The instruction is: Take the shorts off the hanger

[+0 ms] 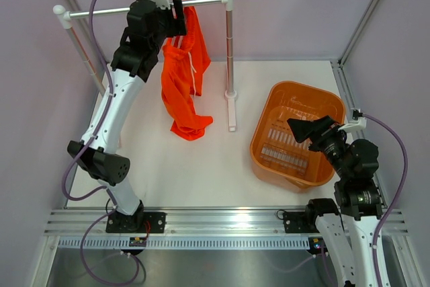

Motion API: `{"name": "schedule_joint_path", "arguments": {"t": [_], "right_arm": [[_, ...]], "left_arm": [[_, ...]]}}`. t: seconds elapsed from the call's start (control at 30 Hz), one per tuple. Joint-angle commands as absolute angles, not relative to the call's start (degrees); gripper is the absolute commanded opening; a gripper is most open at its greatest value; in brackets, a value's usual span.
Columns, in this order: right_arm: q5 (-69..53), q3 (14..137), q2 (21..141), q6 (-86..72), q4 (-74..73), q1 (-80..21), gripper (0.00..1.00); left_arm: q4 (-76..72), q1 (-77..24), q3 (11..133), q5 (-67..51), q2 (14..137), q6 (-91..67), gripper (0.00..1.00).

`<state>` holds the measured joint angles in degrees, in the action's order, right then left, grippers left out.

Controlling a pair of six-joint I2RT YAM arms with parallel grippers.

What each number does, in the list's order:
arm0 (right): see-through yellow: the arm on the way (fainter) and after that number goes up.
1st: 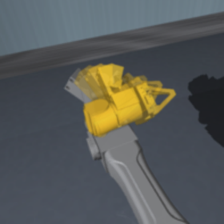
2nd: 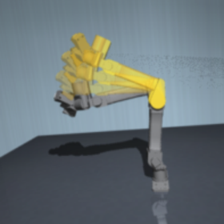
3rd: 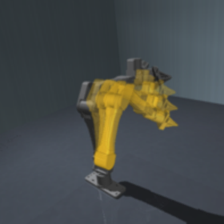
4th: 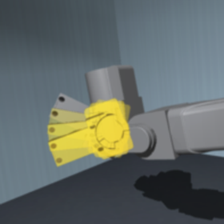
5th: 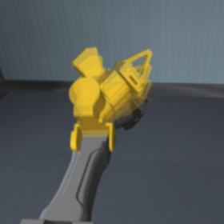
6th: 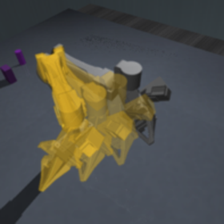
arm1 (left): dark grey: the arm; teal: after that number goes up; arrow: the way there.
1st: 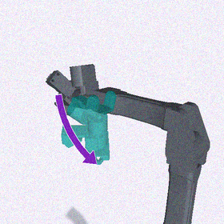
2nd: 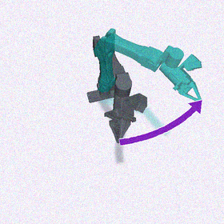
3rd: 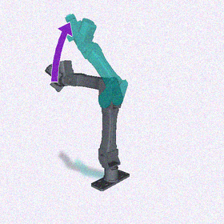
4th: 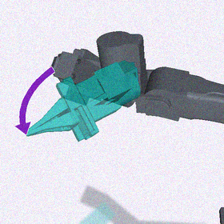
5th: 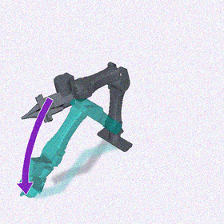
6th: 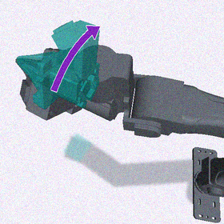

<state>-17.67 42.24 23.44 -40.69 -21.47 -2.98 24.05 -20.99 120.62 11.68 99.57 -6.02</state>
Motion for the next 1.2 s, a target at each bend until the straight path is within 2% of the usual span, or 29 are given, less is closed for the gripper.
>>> {"name": "schedule_joint_path", "arguments": {"t": [0.0,0.47,0.87,0.97,1.07,1.1,1.17], "right_arm": [[-18.4,41.5,23.3,-39.9,-18.5,-2.7,1.0],[-17.4,40.3,22.2,-40.0,-18.5,-2.6,0.99],[-16.3,39.9,21.9,-39.3,-18.8,-2.8,0.99],[-15.8,39.8,21.9,-39.0,-18.9,-2.7,0.99],[-15.5,39.7,21.9,-38.8,-19.0,-2.7,0.99],[-15.3,39.8,21.8,-38.7,-19.0,-2.7,0.99],[-15.1,39.7,21.8,-38.6,-19.1,-2.7,0.99]], "left_arm": [[24.1,-21.3,123.4,8.7,100.4,-5.8,0.72],[25.6,-21.2,120.8,7.8,101.3,-3.3,0.71],[25.9,-21.2,119.5,8.4,103.1,-2.5,0.65],[25.8,-21.2,119.7,8.8,103.5,-2.4,0.58],[26.2,-21.2,120.5,9.6,104.0,-2.4,0.39],[26.3,-21.2,120.7,9.8,104.0,-2.4,0.27],[26.4,-21.2,121.0,10.8,103.9,-2.6,0.14]]}}
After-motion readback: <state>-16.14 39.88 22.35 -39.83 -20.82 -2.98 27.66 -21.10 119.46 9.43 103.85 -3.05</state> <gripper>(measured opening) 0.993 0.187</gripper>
